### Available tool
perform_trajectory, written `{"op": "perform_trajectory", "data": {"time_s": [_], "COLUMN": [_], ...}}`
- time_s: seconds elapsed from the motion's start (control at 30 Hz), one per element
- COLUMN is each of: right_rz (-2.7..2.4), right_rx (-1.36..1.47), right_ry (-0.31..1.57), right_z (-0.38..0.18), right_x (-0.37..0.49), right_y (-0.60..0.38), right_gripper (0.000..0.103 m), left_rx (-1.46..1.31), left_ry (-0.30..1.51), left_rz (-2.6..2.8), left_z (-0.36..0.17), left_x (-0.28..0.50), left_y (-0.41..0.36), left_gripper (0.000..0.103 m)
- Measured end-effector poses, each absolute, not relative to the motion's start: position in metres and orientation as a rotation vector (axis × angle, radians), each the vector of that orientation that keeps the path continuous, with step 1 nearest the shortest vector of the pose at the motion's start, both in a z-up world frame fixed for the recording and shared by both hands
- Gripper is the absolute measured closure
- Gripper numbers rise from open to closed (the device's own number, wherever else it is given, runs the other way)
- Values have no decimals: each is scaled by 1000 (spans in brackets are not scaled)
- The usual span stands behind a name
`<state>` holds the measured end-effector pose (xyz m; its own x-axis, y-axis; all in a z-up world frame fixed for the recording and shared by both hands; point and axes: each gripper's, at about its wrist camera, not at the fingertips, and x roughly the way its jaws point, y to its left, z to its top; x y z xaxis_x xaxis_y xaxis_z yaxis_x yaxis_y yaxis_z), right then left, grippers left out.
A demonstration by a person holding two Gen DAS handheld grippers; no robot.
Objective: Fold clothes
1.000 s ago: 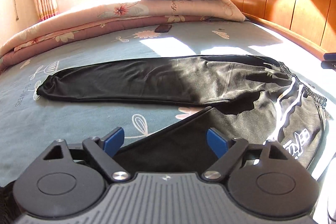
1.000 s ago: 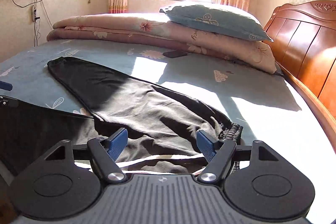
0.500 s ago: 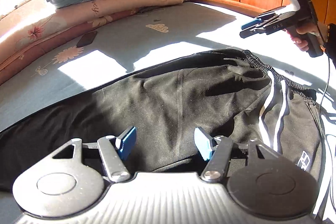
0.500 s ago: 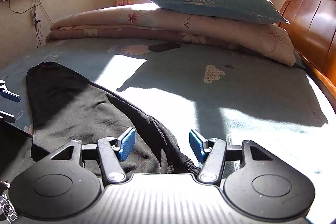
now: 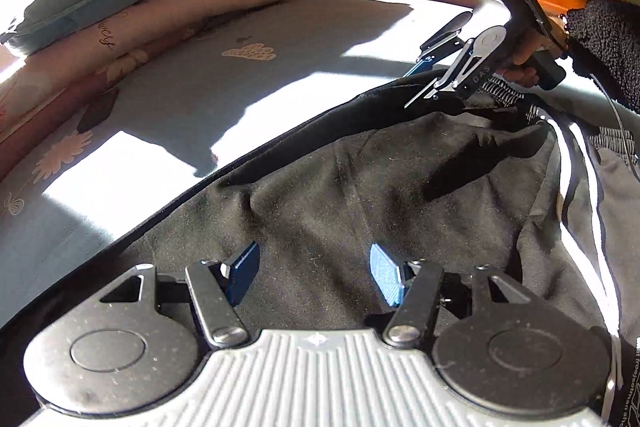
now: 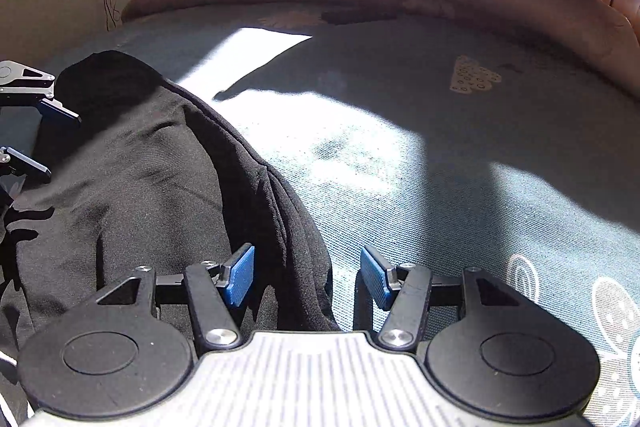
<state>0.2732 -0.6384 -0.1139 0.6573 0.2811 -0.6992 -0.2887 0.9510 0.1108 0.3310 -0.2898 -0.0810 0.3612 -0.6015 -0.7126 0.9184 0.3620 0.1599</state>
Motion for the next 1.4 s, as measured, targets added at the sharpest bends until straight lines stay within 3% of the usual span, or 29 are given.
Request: {"op": "perform_trajectory", "data": {"time_s": [0.1, 0.13, 0.17, 0.53, 0.9, 1.1, 1.17, 1.23, 1.4], "right_rz": [368, 380, 379, 378, 469, 469, 463, 458, 418], "right_rx": [16, 18, 3, -163, -325, -362, -362, -359, -367], "right_ry": [798, 800, 796, 607, 524, 528, 535, 533, 534], "right_z": [-113, -112, -111, -59, -24, -20, -20, -19, -19], "right_x": [276, 276, 275, 227, 173, 160, 158, 155, 150], "right_y": [-641, -640, -636, -600, -556, -547, -547, -548, -546], "right_gripper": [75, 91, 93, 96, 97, 97, 97, 97, 97], "left_rx": [633, 650, 670, 963, 1351, 1470, 1501, 1518, 1446], "left_ry": [597, 579, 556, 419, 326, 382, 406, 397, 378], "left_rz": [-1054, -1049, -1042, -960, -1074, -1116, -1107, -1067, -1022], "left_z": [-84, -85, -86, -91, -106, -109, -110, -108, -90], "left_x": [341, 344, 346, 383, 364, 366, 366, 365, 357], "left_y": [-301, -305, -309, -351, -329, -317, -314, -311, -302], "left_gripper": [43, 43, 42, 37, 38, 65, 85, 97, 102]}}
